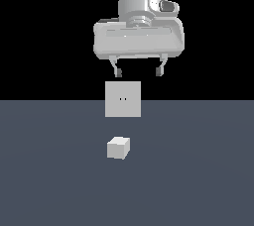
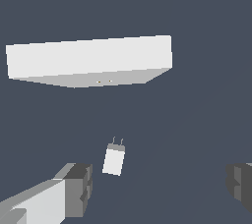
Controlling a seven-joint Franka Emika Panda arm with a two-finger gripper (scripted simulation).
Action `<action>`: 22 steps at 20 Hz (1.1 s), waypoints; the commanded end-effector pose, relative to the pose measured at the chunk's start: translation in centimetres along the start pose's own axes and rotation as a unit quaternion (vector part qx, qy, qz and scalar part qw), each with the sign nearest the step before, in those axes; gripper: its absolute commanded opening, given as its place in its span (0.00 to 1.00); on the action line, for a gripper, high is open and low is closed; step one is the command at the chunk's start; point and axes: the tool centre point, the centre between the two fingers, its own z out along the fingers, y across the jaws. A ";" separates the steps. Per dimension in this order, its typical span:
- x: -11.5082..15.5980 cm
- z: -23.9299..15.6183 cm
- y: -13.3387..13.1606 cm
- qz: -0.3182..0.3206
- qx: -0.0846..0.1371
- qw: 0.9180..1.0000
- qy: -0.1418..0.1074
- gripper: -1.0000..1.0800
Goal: Plug the charger into the wall socket.
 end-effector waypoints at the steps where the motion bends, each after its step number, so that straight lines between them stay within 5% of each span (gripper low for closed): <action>1: 0.0 0.0 0.0 0.000 0.000 1.000 0.000 0.96; 12: -0.8 0.7 -0.3 0.009 0.000 1.000 0.017 0.96; 22: -2.6 2.8 -1.1 0.032 -0.001 0.998 0.063 0.96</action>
